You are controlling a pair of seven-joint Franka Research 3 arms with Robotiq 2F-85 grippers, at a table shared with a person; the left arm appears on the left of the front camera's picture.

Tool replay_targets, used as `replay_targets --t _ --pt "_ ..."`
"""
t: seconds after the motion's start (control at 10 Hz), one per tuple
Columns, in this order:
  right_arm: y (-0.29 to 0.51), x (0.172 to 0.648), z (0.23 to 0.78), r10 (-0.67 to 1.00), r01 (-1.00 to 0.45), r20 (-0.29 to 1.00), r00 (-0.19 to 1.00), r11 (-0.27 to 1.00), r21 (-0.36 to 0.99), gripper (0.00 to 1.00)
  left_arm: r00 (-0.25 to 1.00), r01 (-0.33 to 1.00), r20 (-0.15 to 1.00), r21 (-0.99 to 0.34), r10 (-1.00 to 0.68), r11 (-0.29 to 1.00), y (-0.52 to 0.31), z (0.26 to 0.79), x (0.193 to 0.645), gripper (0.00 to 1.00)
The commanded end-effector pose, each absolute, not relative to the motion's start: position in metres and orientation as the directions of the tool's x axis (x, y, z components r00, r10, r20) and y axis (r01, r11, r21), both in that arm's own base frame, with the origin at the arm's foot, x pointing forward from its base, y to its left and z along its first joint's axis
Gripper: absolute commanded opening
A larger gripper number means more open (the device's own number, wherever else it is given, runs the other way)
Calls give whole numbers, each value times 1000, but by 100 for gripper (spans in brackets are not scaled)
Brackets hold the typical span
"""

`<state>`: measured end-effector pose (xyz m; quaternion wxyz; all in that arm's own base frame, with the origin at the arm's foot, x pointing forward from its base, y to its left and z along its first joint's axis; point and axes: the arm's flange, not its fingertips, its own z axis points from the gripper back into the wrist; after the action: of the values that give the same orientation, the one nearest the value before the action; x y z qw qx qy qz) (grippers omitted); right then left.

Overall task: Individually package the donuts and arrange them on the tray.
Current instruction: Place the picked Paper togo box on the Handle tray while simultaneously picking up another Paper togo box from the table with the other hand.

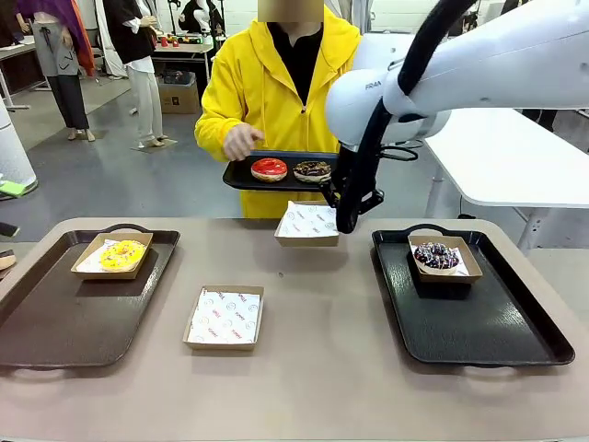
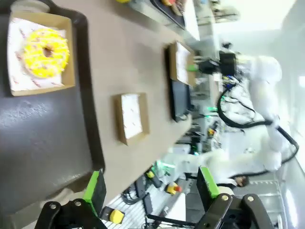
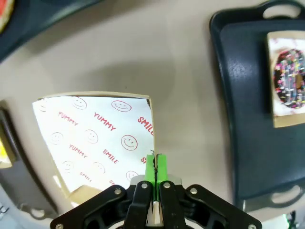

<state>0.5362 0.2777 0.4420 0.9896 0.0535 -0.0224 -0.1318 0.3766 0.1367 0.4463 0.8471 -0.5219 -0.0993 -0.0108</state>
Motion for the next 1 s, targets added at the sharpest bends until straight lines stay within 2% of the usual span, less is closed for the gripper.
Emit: replay_targets --t 0.0,0.3,0.6,0.9 --pt "297 548 446 -295 294 11 955 954 68 0 984 122 160 -923 77 366 159 427 369 100" --pt "304 552 440 -278 278 0 961 960 43 0 989 65 109 -933 105 355 181 413 355 100" --pt "308 555 440 -142 142 -8 990 990 -6 0 986 54 108 -923 123 381 182 412 352 100" --pt "300 563 433 -32 32 9 999 999 -16 0 987 50 100 -935 126 352 181 407 352 100"
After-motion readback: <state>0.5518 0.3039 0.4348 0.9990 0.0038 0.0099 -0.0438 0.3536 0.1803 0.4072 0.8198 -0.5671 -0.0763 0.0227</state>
